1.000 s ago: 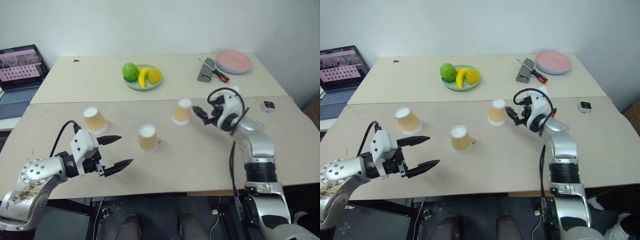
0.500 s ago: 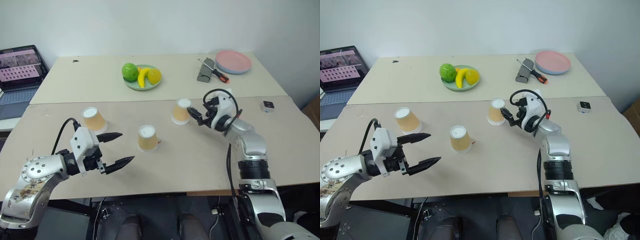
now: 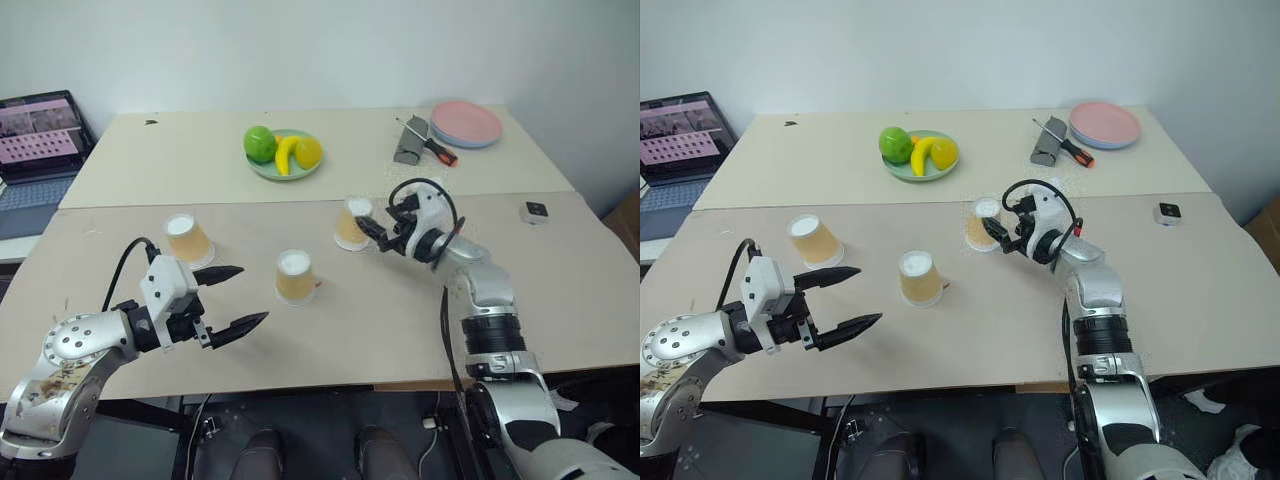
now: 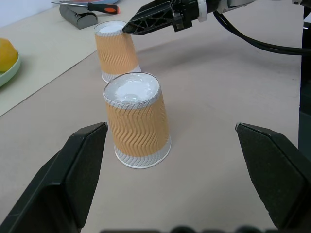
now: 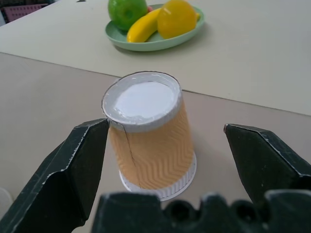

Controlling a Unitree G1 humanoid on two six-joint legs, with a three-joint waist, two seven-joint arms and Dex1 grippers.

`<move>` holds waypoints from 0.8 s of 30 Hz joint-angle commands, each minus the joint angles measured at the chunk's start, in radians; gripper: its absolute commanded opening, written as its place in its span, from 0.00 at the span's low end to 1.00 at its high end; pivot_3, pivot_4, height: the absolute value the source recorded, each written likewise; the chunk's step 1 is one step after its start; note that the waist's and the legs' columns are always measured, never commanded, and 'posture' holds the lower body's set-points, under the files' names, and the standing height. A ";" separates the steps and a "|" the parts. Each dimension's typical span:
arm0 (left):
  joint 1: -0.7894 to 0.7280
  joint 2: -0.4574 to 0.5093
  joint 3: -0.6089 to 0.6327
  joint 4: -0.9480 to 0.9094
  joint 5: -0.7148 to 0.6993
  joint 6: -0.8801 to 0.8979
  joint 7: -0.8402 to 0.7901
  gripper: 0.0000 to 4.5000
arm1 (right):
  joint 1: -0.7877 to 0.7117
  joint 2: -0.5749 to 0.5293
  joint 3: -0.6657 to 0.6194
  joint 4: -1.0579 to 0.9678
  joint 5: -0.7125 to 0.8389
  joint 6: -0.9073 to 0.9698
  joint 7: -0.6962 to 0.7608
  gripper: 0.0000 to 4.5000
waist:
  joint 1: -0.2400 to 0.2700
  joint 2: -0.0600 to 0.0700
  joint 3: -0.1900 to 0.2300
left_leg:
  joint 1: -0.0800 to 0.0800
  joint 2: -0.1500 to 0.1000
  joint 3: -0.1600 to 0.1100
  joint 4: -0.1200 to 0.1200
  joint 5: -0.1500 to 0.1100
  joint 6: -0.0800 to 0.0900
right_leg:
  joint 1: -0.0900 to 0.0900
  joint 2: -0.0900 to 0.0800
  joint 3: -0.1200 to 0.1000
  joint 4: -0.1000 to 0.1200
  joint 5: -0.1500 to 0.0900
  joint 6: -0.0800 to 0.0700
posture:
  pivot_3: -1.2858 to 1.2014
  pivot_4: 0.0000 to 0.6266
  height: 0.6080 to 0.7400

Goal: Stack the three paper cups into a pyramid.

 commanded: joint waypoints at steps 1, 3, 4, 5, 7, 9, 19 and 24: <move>0.003 0.008 0.024 -0.024 -0.012 -0.009 0.003 1.00 | -0.003 -0.013 0.021 -0.069 0.001 -0.027 0.017 0.99 | 0.000 0.000 0.000 | 0.000 0.000 0.000 0.000 0.000 0.000 | 0.000 0.000 0.000 0.000 0.000 0.000 | 0.52 0.24 1.00; 0.001 0.009 0.025 -0.024 -0.013 -0.007 0.004 1.00 | -0.012 -0.003 0.040 -0.058 -0.010 -0.040 0.010 0.99 | 0.000 0.000 0.000 | 0.000 0.000 0.000 0.000 0.000 0.000 | 0.000 0.000 0.000 0.000 0.000 0.000 | 0.52 0.24 1.00; 0.001 0.009 0.025 -0.024 -0.013 -0.007 0.004 1.00 | -0.015 0.000 0.045 -0.054 -0.013 -0.044 0.007 0.99 | 0.000 0.000 0.000 | 0.000 0.000 0.000 0.000 0.000 0.000 | 0.000 0.000 0.000 0.000 0.000 0.000 | 0.52 0.24 1.00; 0.001 0.010 0.025 -0.024 -0.013 -0.006 0.005 1.00 | -0.020 0.003 0.048 -0.044 -0.016 -0.051 0.004 0.99 | 0.000 0.000 0.000 | 0.000 0.000 0.000 0.000 0.000 0.000 | 0.000 0.000 0.000 0.000 0.000 0.000 | 0.52 0.24 1.00; 0.000 0.011 0.025 -0.026 -0.013 -0.004 0.007 1.00 | -0.034 0.010 0.053 -0.013 -0.021 -0.071 -0.001 0.99 | 0.000 0.000 0.000 | 0.000 0.000 0.000 0.000 0.000 0.000 | 0.000 0.000 0.000 0.000 0.000 0.000 | 0.52 0.24 1.00; -0.002 0.011 0.026 -0.030 -0.015 0.000 0.011 1.00 | -0.052 0.016 0.054 0.023 -0.023 -0.094 -0.005 0.99 | 0.000 0.000 0.000 | 0.000 0.000 0.000 0.000 0.000 0.000 | 0.000 0.000 0.000 0.000 0.000 0.000 | 0.52 0.24 1.00; 0.005 0.013 0.035 -0.039 -0.019 0.005 0.024 1.00 | -0.158 0.046 0.057 0.215 -0.040 -0.203 -0.004 0.99 | -0.001 0.000 0.000 | 0.000 0.000 0.000 0.000 0.000 0.000 | 0.000 0.000 0.000 0.000 0.000 0.000 | 0.52 0.24 1.00; 0.007 0.014 0.041 -0.039 -0.019 0.005 0.027 1.00 | -0.208 0.072 0.060 0.308 -0.048 -0.250 0.006 0.99 | -0.002 0.000 0.000 | 0.000 0.000 0.000 0.000 0.000 0.000 | 0.000 0.000 0.000 0.000 0.000 0.000 | 0.52 0.24 1.00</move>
